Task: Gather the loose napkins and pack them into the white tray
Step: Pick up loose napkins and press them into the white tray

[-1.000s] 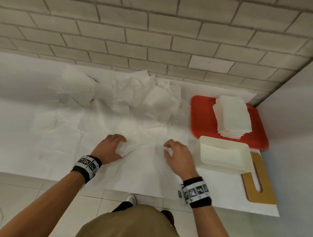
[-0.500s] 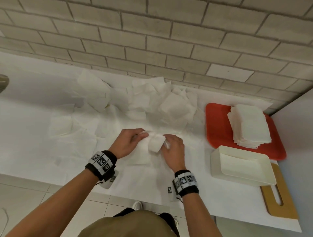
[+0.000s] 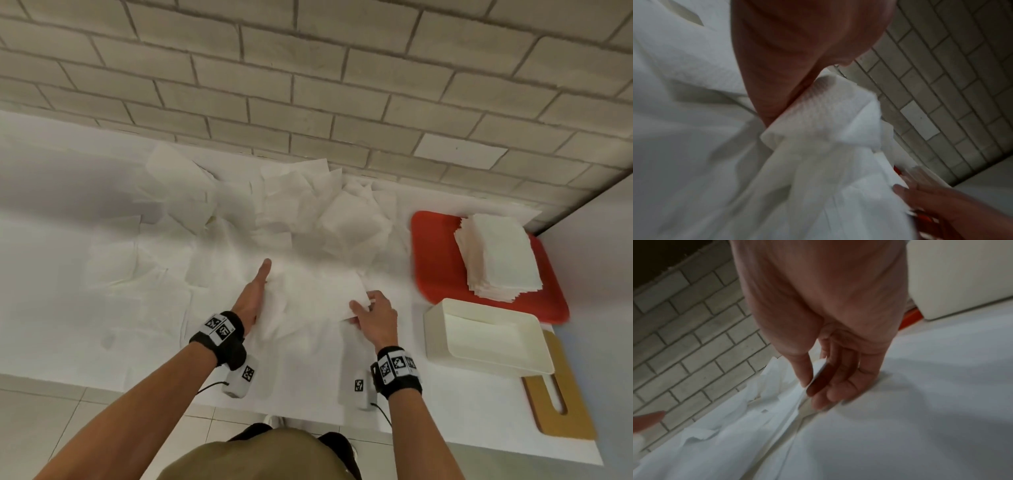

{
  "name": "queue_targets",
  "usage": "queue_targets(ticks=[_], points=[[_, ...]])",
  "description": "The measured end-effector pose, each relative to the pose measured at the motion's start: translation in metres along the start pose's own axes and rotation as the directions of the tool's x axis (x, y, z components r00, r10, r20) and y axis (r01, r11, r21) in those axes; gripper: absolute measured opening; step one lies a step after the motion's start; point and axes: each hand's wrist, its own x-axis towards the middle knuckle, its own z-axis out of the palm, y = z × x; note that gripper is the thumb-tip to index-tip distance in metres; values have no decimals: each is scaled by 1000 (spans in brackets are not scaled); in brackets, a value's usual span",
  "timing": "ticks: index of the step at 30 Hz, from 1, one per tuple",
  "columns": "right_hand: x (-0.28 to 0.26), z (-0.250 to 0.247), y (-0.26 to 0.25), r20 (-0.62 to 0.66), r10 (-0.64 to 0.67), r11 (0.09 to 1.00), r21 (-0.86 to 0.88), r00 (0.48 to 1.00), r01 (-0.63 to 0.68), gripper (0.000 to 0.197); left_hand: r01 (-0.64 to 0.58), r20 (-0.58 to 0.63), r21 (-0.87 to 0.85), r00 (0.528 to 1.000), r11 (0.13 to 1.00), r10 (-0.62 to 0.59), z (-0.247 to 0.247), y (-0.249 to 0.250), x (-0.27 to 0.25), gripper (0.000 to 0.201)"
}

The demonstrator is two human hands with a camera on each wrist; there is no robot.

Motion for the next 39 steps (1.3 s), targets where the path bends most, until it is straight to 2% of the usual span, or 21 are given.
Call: queue_targets(ticks=[2, 4, 7, 8, 10, 11, 12, 13, 14, 15, 16, 18, 20, 21, 23, 25, 27, 31, 34, 36, 39], points=[[-1, -1, 9, -109, -7, 999, 31, 994, 10, 26, 6, -62, 62, 998, 998, -2, 9, 16, -18, 110], [-3, -5, 10, -194, -48, 999, -2, 980, 48, 26, -22, -104, 258, 993, 966, 50, 15, 24, -22, 95], [-9, -4, 5, -248, -161, 986, -88, 955, 143, 28, -26, -118, 623, 985, 782, 127, 17, 27, -17, 66], [-13, -1, 3, -299, -244, 965, -171, 923, 199, 31, -18, -113, 700, 984, 714, 135, 15, 26, -14, 61], [-23, 5, -5, -375, -403, 901, -323, 835, 289, 30, -28, -75, 775, 988, 631, 136, 12, 25, -16, 58], [-28, 7, -10, -360, -434, 885, -340, 826, 317, 23, -52, -59, 780, 986, 624, 155, 11, 24, -17, 54], [-33, 13, -14, -299, -411, 897, -303, 861, 323, 14, -76, -39, 769, 985, 635, 166, 11, 23, -19, 49], [-38, 19, -18, -198, -344, 922, -258, 918, 290, 14, -116, -10, 737, 983, 666, 182, 9, 20, -19, 43], [-43, 26, -22, -77, -254, 943, -241, 964, 229, 26, -169, 26, 672, 978, 721, 205, 7, 17, -20, 35], [-48, 33, -25, 41, -159, 960, -227, 986, 164, 40, -233, 73, 566, 970, 791, 234, 6, 15, -24, 27], [-54, 39, -27, 127, -72, 977, -192, 989, 96, 51, -275, 114, 428, 961, 861, 251, 6, 13, -29, 23], [-64, 51, -30, 212, -9, 999, -37, 977, 17, 57, -298, 171, 162, 947, 941, 271, 8, 11, -43, 24], [-72, 63, -34, 203, -35, 998, 57, 979, 24, 55, -268, 210, -12, 941, 963, 265, 15, 7, -56, 28], [-75, 67, -36, 196, -43, 999, 26, 980, 39, 56, -236, 221, -79, 943, 969, 248, 18, 3, -59, 30], [-80, 75, -34, 169, -38, 970, -232, 985, 77, 58, -143, 223, -179, 958, 973, 182, 21, -12, -57, 34], [-82, 78, -26, 127, -74, 869, -478, 989, 126, 51, -90, 157, -175, 980, 980, 118, 24, -28, -51, 38], [-82, 74, -16, 88, -89, 852, -509, 992, 122, 41, -96, 97, -144, 989, 985, 111, 26, -40, -46, 36], [-72, 59, -7, 35, -79, 893, -443, 996, 86, 47, -135, 83, -118, 986, 984, 145, 34, -46, -49, 33], [-69, 49, -7, 12, -33, 998, -61, 999, 34, 46, -152, 85, -93, 983, 984, 160, 35, -51, -48, 45], [-72, 44, -4, 14, 53, 992, 113, 999, -54, 44, -146, 81, -111, 985, 983, 155, 36, -56, -44, 52], [-81, 49, 10, 105, 67, 997, 37, 992, -71, 38, -109, 47, -205, 992, 973, 121, 45, -56, -45, 49]])
